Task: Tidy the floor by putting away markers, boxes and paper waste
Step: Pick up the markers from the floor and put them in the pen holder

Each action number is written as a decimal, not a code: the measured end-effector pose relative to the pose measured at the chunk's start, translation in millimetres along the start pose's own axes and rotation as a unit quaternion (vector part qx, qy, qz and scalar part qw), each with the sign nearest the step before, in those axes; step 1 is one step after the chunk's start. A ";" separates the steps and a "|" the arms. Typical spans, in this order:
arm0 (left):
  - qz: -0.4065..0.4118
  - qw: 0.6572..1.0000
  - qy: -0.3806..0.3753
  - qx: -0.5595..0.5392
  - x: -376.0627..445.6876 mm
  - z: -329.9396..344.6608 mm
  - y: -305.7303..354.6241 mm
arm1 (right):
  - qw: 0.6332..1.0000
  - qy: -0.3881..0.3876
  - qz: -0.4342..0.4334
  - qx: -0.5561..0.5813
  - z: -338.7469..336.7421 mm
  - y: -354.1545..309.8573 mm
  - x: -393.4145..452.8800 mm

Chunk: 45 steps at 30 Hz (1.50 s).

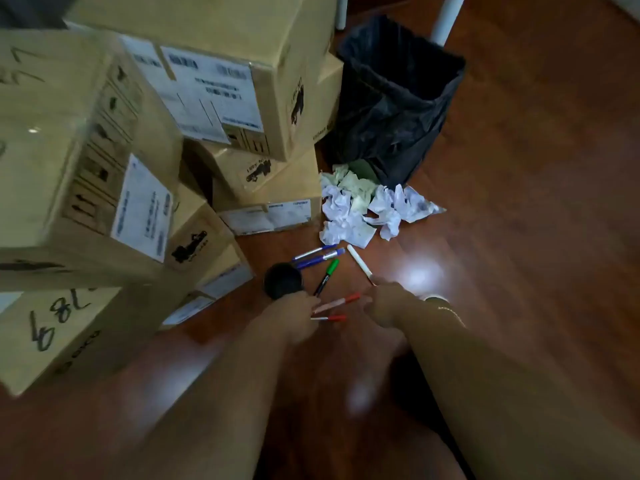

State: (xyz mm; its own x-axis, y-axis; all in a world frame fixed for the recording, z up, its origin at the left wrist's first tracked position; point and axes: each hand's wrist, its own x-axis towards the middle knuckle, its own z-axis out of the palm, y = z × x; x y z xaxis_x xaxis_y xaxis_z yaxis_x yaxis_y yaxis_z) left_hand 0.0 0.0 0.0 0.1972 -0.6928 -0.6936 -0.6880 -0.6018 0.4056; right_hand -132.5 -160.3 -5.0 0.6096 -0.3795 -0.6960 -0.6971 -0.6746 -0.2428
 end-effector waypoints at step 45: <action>-0.092 0.982 -0.079 0.143 96.1 95.0 -34.2 | 0.850 0.178 0.168 0.467 70.8 42.6 60.6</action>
State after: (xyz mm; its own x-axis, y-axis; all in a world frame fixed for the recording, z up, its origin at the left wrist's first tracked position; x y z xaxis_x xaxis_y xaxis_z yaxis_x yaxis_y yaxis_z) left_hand -23.9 -8.2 -137.0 0.2426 -0.4988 -0.8320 -0.8234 -0.5594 0.0952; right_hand -152.0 -167.2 -105.3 0.2759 -0.7309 -0.6242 -0.7493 0.2432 -0.6160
